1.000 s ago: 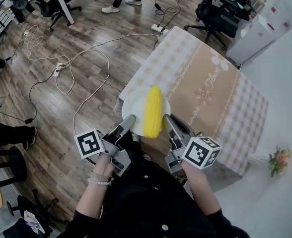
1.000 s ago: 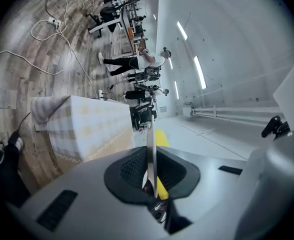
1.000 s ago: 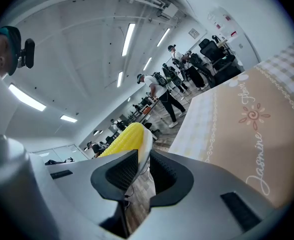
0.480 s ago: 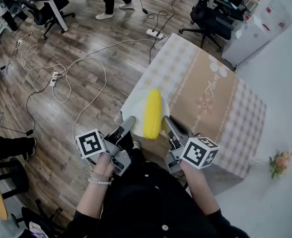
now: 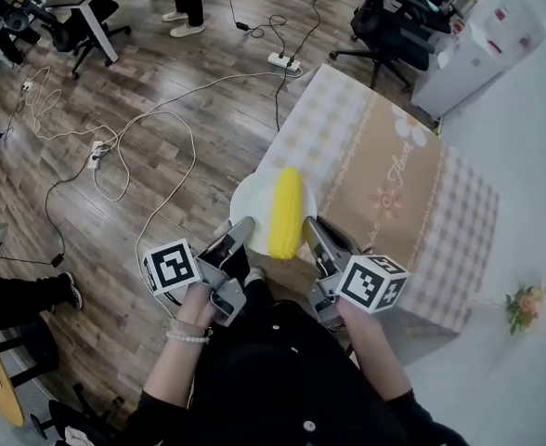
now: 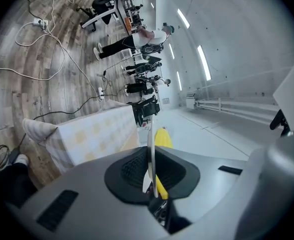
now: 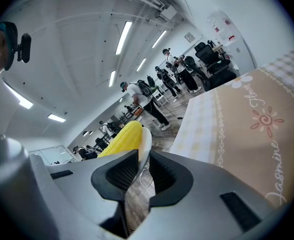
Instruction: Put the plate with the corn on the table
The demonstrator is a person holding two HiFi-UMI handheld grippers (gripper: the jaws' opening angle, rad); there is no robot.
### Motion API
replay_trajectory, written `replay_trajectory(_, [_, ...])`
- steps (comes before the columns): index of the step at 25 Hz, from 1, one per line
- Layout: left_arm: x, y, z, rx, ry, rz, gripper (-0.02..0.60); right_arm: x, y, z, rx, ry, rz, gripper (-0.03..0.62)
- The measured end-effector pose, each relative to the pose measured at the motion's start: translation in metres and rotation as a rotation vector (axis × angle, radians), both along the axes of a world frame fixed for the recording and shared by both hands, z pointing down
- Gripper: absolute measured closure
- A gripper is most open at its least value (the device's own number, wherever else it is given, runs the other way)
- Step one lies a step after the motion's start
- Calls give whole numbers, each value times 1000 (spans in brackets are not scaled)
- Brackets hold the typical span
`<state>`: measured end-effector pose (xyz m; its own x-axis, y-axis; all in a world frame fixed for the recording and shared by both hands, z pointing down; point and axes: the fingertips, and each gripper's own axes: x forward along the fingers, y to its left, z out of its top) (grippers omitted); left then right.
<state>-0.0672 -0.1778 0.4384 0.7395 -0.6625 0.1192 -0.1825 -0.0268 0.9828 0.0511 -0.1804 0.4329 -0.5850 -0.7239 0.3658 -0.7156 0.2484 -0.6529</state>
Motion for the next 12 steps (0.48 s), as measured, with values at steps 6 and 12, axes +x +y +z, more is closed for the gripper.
replay_trajectory(6, [-2,-15,10,-5,-17,36,549,-3,-13,10,-16,15,27,497])
replay_trajectory(12, [9,-24,24,-4,-57,73,551,8,-20,22,-23,37,38,499])
